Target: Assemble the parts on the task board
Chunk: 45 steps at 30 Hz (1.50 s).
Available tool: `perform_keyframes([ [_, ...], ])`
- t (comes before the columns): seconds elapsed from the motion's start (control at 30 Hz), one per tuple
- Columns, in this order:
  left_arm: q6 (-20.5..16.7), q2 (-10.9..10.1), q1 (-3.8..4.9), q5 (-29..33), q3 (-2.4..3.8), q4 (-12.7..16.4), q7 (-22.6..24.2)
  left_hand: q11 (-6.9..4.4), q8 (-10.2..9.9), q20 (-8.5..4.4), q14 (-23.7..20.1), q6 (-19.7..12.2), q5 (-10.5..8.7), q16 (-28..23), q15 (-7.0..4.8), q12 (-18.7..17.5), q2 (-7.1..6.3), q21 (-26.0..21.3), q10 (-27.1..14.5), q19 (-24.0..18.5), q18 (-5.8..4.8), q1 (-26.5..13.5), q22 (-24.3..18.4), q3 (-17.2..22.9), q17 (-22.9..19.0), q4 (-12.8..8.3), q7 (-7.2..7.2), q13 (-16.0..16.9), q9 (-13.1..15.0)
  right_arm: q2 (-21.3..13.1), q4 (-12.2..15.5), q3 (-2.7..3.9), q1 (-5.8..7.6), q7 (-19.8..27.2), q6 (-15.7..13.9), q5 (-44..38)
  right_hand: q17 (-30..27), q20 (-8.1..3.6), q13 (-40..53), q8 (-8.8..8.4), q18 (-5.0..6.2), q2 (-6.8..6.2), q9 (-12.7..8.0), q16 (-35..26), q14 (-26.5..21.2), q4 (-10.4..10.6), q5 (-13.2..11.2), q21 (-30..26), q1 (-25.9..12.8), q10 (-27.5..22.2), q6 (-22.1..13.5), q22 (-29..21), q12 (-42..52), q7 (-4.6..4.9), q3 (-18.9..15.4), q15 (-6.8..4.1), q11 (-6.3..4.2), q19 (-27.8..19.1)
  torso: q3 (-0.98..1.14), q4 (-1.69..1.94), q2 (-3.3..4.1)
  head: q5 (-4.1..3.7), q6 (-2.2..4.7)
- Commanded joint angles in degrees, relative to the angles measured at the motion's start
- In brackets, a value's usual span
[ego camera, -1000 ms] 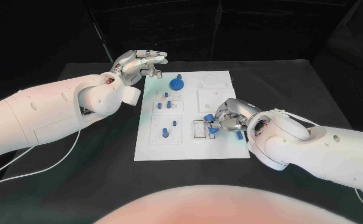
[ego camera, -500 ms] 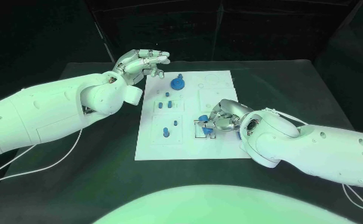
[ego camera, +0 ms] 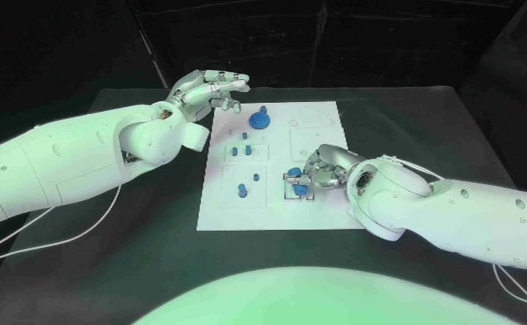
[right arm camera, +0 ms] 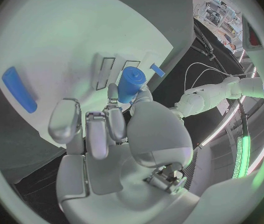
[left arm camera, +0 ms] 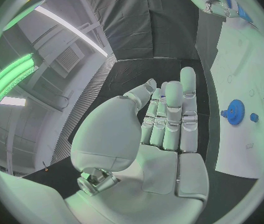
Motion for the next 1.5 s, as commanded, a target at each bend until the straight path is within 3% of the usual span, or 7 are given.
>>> perform_keyframes([
  [0.03,0.70,-0.03,0.11,-0.48,0.05,0.15,0.19,-0.11,0.21,0.03,-0.25,-0.56,0.20,-0.07,0.10,0.16,-0.20,-0.27,-0.40,0.51,0.73,-0.36,-0.09,0.32,-0.10,0.13,0.03,-0.07,-0.07,0.10,-0.18,0.03,0.10,-0.03,0.59,-0.41,6.25,-0.24,1.97,-0.40,-0.93,0.18,0.15,-0.21,4.14,-0.01,-1.13,0.14,-0.72,0.29,0.19,0.05,-0.47,0.23,-0.62,-0.40,0.02,-0.09,-0.01,-0.01,-0.02,0.11,-0.01],
  [0.73,0.99,0.11,0.13,-0.49,0.05,0.02,0.08,-0.10,0.24,0.04,-0.24,-0.58,0.19,-0.05,0.12,0.21,-0.22,-0.28,-0.44,0.53,0.72,-0.42,-0.10,0.32,-0.07,0.15,0.04,-0.08,-0.07,0.80,-0.67,0.03,0.10,0.02,2.55,-0.80,6.25,-0.22,1.97,-0.41,-0.92,0.17,0.30,-0.23,4.14,-0.08,-1.46,0.11,-0.66,0.26,0.20,0.02,-0.56,0.23,-0.73,-0.39,0.02,-0.12,0.02,-0.01,0.02,0.11,-0.32],
  [0.93,1.13,0.13,0.13,-0.49,0.05,-0.03,-0.01,-0.10,0.26,0.04,-0.26,-0.58,0.20,-0.06,0.12,0.24,-0.21,-0.28,-0.45,0.54,0.72,-0.40,-0.10,0.34,-0.12,0.14,0.03,-0.08,-0.07,0.51,-0.47,0.03,0.10,0.09,1.39,-1.20,6.21,-0.18,1.86,-0.54,-0.92,-0.36,0.94,-0.32,4.13,0.07,-6.74,0.08,-3.61,0.05,0.09,0.04,-1.04,0.28,-1.70,-0.35,0.09,-0.19,0.05,-0.04,-0.02,0.26,-0.32],
  [1.03,1.16,0.13,0.13,-0.49,0.05,-0.05,-0.02,-0.10,0.26,0.04,-0.26,-0.58,0.20,-0.06,0.12,0.24,-0.21,-0.28,-0.45,0.54,0.72,-0.40,-0.10,0.34,-0.12,0.14,0.03,-0.08,-0.07,0.23,-0.07,0.03,0.10,0.22,1.09,-1.53,6.31,-0.19,2.00,-0.54,-0.93,-0.29,1.12,-0.29,4.15,-0.48,-5.41,0.12,-2.52,0.11,0.12,0.12,-0.97,0.25,-1.23,-0.35,0.06,-0.16,0.06,-0.04,-0.02,0.21,-0.32],
  [1.1,1.18,0.14,0.12,-0.49,0.05,-0.08,-0.02,-0.10,0.26,0.04,-0.26,-0.58,0.20,-0.06,0.12,0.24,-0.21,-0.28,-0.45,0.54,0.72,-0.40,-0.10,0.34,-0.12,0.14,0.03,-0.08,-0.07,-0.08,0.36,0.04,0.09,0.39,1.12,-1.84,6.41,-0.22,2.17,-0.51,-0.94,-0.33,1.39,-0.26,4.18,-1.80,-3.54,0.18,0.70,0.20,0.19,0.26,-0.88,0.20,-0.34,-0.41,0.01,-0.11,0.08,-0.06,-0.03,0.22,-0.32],
  [1.23,1.20,0.16,0.12,-0.49,0.05,-0.15,-0.05,-0.10,0.26,0.04,-0.26,-0.58,0.20,-0.06,0.12,0.24,-0.21,-0.28,-0.45,0.54,0.72,-0.40,-0.10,0.34,-0.12,0.14,0.03,-0.08,-0.07,-0.86,1.24,0.04,0.09,0.86,1.52,-2.14,6.66,-0.26,2.46,-0.48,-1.03,-0.49,1.79,-0.17,4.23,-3.30,-3.08,0.42,4.37,0.36,0.34,0.72,-0.72,0.15,0.30,-0.45,-0.04,0.04,0.07,-0.13,-0.06,0.22,-0.32],
  [1.5,1.20,0.26,0.10,-0.49,0.04,-0.35,-0.23,-0.11,0.28,0.04,-0.26,-0.58,0.20,-0.04,0.12,0.27,-0.21,-0.28,-0.46,0.55,0.73,-0.39,-0.10,0.37,-0.10,0.12,0.03,-0.08,-0.06,-1.90,2.55,0.04,0.08,3.88,-0.87,-1.85,7.83,-0.31,3.51,-0.30,-1.21,-0.08,2.24,0.39,4.48,-1.91,-3.91,1.00,3.83,1.09,0.90,1.76,0.41,-0.02,-0.30,-0.52,-0.17,0.43,0.06,-0.18,-0.07,-0.01,-0.31],
])
